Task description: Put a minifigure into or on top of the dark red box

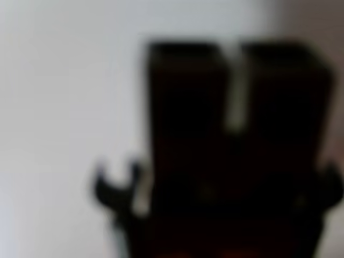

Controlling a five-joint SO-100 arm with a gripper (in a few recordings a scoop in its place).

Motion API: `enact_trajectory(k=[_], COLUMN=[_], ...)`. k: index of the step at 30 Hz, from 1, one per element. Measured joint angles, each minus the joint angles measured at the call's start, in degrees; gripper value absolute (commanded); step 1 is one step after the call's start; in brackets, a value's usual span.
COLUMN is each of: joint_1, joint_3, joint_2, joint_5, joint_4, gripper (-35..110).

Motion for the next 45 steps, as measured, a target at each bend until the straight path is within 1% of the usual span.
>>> enact_trajectory(k=[3,6,10,13,20,25,28,33,36,38,41,44,45], joint_1=[7.6,16.4,26.8,32.6,40.0,41.7,43.2,44.1,43.2,43.1,38.8,30.7,26.7], joint_3=[-12.3,-24.3,-38.7,-50.0,-74.9,-89.6,-93.6,-95.5,-90.5,-84.6,-71.9,-56.6,-51.2], joint_2=[-2.5,-7.6,-20.6,-32.4,-61.7,-79.9,-84.8,-84.3,-76.8,-68.7,-52.1,-31.6,-24.4], joint_5=[-8.8,-17.7,-27.8,-32.9,-39.7,-42.5,-45.0,-48.9,-52.1,-55.7,-60.9,-66.4,-68.4], joint_4=[5.2,6.3,5.8,5.6,4.6,4.4,4.5,6.6,6.7,5.9,3.0,1.2,0.5], gripper=[0,0,0,0,1,13,17,16,14,14,14,13,9])
